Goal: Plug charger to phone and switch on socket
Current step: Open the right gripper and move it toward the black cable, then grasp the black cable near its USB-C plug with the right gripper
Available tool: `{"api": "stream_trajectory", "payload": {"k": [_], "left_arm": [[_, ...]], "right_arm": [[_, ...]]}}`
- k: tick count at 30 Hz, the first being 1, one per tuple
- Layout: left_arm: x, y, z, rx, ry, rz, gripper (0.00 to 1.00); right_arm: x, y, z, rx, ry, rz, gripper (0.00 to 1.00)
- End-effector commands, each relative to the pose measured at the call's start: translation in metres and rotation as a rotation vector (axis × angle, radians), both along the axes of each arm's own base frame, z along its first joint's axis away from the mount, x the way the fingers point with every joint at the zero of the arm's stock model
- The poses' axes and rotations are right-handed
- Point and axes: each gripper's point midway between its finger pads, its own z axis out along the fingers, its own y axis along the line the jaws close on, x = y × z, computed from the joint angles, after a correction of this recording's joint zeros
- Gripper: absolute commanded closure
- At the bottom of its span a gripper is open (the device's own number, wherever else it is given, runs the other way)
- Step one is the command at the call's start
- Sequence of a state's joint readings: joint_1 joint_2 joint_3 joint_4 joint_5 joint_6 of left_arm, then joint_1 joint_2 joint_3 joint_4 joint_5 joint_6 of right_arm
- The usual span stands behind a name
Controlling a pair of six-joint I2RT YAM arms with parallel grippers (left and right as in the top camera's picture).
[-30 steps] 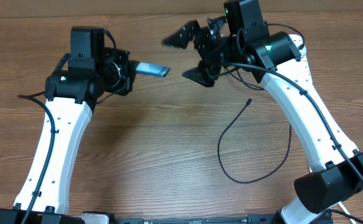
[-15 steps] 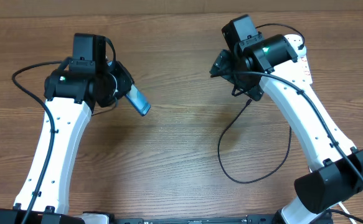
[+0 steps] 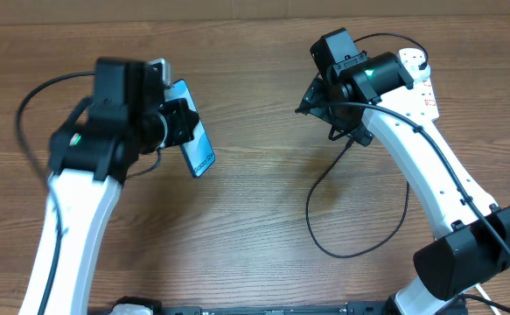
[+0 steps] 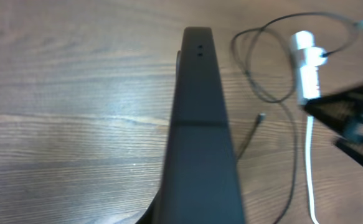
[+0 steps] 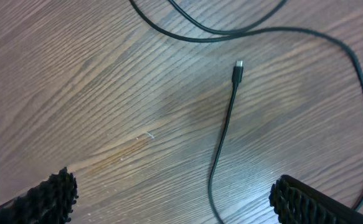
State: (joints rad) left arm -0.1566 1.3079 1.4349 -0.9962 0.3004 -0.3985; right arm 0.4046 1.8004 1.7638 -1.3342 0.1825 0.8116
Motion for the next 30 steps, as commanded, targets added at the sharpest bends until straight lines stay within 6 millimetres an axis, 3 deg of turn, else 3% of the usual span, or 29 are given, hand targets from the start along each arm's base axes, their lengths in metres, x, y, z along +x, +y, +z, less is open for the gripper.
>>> {"api": "stream_trajectory", "payload": {"k": [1,9,15,19,23,30], "left_arm": [[-0.019,-0.001,0.028,-0.006,-0.087,-0.042,0.96],[-0.025,0.003,0.01,0.019,-0.005,-0.029,0.96],[-0.019,0.002,0.001,0.023,0.024,-0.029,0.96],[-0.016,0.002,-0.005,0.014,0.052,-0.015,0.96],[-0.014,0.001,-0.006,0.001,0.063,0.0,0.96],[-0.012,0.0,-0.004,-0.003,0.053,0.002,0.96]], "right_arm": [[0.002,-0.003,-0.001,-0.047,-0.004,0.097,0.0],[-0.008,-0.007,-0.02,-0.065,0.05,0.103,0.02],[-0.017,-0.013,-0.043,-0.083,0.096,0.091,0.16],[-0.016,-0.033,-0.066,-0.081,0.12,0.04,0.18],[-0.018,-0.055,-0.095,0.005,0.167,-0.022,0.27],[-0.008,-0.058,-0.114,0.159,0.141,-0.016,0.32]]}}
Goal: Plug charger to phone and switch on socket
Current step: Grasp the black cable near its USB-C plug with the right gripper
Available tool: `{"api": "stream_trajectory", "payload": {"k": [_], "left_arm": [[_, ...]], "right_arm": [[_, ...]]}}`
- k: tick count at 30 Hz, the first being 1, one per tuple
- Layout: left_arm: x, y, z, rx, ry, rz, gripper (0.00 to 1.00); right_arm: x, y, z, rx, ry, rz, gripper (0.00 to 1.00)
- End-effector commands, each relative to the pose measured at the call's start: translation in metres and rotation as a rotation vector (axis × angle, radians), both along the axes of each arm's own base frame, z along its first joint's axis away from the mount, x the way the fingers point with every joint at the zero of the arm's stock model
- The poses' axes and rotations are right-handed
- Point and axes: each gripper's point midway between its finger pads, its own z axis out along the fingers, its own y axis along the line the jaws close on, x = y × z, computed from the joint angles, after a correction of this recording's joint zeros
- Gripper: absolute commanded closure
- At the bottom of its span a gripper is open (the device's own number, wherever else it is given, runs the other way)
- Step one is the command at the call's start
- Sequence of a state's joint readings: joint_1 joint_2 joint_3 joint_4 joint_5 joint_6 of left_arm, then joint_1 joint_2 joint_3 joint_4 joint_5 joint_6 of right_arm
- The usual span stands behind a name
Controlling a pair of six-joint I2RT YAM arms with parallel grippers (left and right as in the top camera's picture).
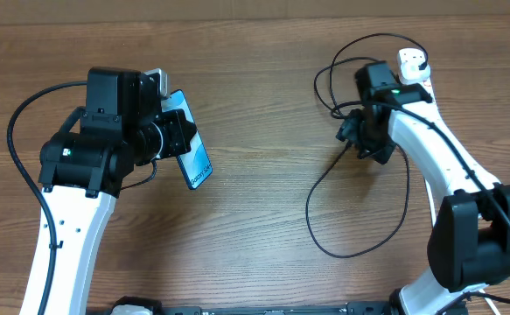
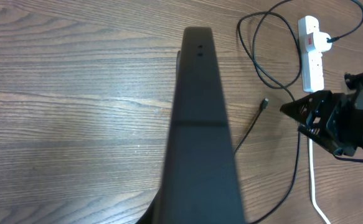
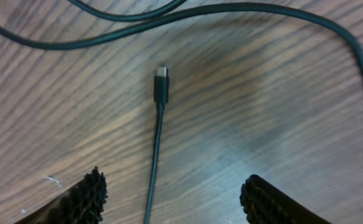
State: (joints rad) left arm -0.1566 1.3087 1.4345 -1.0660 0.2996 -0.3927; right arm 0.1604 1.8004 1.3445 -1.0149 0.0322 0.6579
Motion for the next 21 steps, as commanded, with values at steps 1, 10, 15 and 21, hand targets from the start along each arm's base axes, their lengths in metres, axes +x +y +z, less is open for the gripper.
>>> {"api": "stream_trajectory", "payload": {"k": [1,10,15,21], "left_arm": [[0.001,-0.002,0.006,-0.017,-0.014,0.007,0.96],[0.003,-0.002,0.008,-0.017,-0.025,0.008,0.96],[0.004,-0.002,0.008,-0.017,-0.027,0.008,0.96],[0.005,-0.002,0.009,-0.018,-0.034,0.008,0.95]], "right_arm": [[0.002,0.014,-0.001,0.084,-0.012,0.041,0.34],[-0.008,0.018,-0.006,0.052,0.028,-0.044,0.44],[-0.013,0.017,-0.021,0.055,0.032,-0.044,0.44],[-0.006,0.018,-0.043,0.067,-0.029,-0.031,0.44]]}}
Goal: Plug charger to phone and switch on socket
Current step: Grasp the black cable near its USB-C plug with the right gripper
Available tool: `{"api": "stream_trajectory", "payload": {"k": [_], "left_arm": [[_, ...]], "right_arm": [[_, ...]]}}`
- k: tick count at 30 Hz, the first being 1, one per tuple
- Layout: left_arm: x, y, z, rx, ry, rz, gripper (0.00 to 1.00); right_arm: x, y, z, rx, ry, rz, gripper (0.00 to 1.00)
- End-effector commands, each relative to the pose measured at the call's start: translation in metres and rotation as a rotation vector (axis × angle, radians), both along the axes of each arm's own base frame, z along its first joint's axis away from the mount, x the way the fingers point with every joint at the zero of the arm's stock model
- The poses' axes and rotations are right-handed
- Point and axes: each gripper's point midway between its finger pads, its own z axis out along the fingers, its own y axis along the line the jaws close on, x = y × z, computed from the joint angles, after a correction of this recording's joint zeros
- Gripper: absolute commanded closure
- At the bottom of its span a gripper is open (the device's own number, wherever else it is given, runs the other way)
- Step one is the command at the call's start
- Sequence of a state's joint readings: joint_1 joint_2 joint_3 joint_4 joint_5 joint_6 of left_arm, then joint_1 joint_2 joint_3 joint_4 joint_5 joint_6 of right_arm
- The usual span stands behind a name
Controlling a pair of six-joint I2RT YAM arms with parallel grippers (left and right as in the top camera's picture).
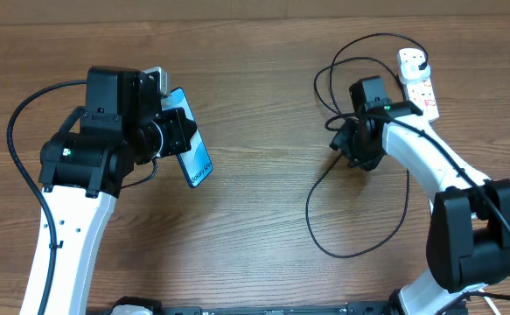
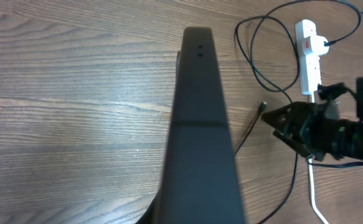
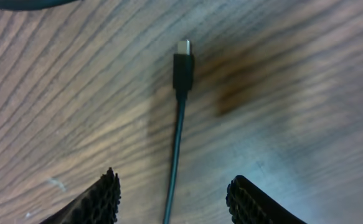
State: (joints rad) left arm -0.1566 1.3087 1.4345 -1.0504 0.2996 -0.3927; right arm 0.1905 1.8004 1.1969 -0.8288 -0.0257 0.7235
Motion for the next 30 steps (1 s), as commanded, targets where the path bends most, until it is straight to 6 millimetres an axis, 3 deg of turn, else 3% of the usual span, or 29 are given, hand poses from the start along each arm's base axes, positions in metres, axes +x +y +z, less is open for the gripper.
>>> {"api": "stream_trajectory", "payload": {"k": [1,8,15,23,27,30], "left_arm": [[0.002,-0.001,0.007,-0.016,-0.018,0.008,0.96],[0.002,-0.001,0.007,-0.015,-0.018,0.008,0.96],[0.002,-0.001,0.007,-0.016,-0.018,0.008,0.96],[0.002,-0.001,0.007,-0.015,-0.018,0.008,0.96],[0.002,-0.001,0.007,-0.015,-0.018,0.008,0.96],[0.002,-0.001,0.007,-0.015,-0.018,0.008,0.96]], "right_arm": [[0.001,-0.002,-0.01,-0.005,-0.016,-0.007,0.45],[0.019,-0.012,-0.012,-0.061,-0.093,-0.028,0.5],[0.023,-0.018,-0.031,-0.104,-0.079,-0.039,0.53],[0.029,-0.017,-0.037,-0.102,-0.088,-0.04,0.55],[0.028,-0.017,-0.044,-0.105,-0.075,-0.039,0.64],[0.024,-0.017,-0.054,-0.106,-0.048,-0.035,0.65]]}}
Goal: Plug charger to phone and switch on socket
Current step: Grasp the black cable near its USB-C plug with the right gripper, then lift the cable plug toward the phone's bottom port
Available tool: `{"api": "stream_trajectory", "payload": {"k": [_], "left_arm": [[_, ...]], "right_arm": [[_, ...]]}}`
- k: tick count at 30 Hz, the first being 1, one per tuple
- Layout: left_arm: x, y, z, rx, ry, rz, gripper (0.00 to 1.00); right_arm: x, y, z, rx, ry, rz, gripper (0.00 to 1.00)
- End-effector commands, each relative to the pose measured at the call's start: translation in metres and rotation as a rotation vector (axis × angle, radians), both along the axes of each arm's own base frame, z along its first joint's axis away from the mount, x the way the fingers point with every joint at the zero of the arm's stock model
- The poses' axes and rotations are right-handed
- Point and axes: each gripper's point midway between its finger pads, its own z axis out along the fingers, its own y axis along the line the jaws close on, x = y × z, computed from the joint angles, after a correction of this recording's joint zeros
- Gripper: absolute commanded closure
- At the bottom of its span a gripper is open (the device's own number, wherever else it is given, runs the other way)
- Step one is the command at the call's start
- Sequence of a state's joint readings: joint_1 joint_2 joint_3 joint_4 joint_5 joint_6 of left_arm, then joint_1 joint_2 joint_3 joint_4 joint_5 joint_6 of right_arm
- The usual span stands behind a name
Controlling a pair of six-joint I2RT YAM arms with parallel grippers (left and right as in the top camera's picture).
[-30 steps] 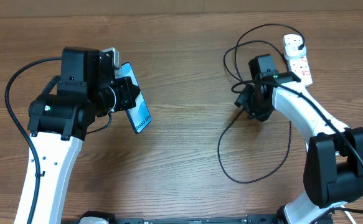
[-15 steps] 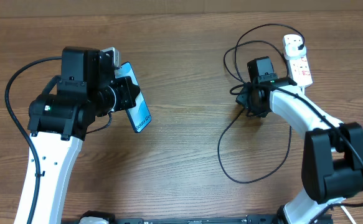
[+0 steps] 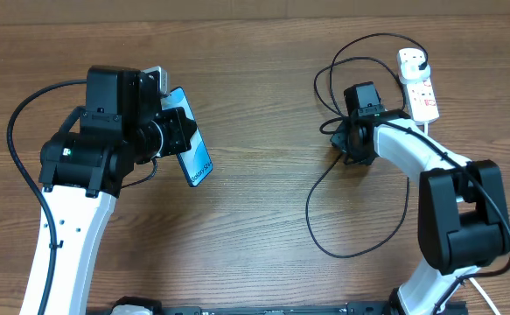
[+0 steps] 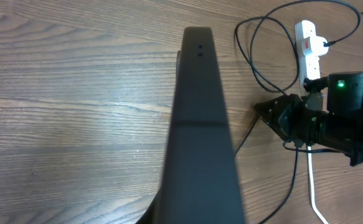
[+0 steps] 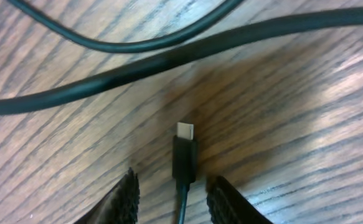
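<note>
My left gripper is shut on the phone and holds it on edge above the table; in the left wrist view the phone's dark edge hides the fingers. The black charger cable lies on the table, and its plug points away from the right wrist camera. My right gripper is low over the table and open. Its fingertips stand either side of the cable just behind the plug, with a gap on each side. The white socket strip lies at the back right.
Loops of black cable cross the wood just beyond the plug. A white lead runs from the socket strip towards the table's front. The wooden table bears everything.
My right gripper has come lower and closer to the plug, and its fingers stand narrower around the cable. The left arm and the phone have not moved.
The left gripper held the phone up throughout. My right gripper was first open wide and high over the cable, with the plug far ahead. At each later moment it was lower and nearer the plug, and now its fingertips flank the cable behind the plug.
</note>
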State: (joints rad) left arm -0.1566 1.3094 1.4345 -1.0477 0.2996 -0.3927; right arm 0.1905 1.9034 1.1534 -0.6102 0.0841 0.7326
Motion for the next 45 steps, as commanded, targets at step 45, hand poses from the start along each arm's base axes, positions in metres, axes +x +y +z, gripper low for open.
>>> {"api": "stream_trajectory", "payload": {"k": [45], "left_arm": [[0.026,-0.015,0.104,-0.638,-0.143,-0.064,0.96]], "right_arm": [[-0.084,0.158,0.22,1.069,-0.176,0.813,0.96]]}}
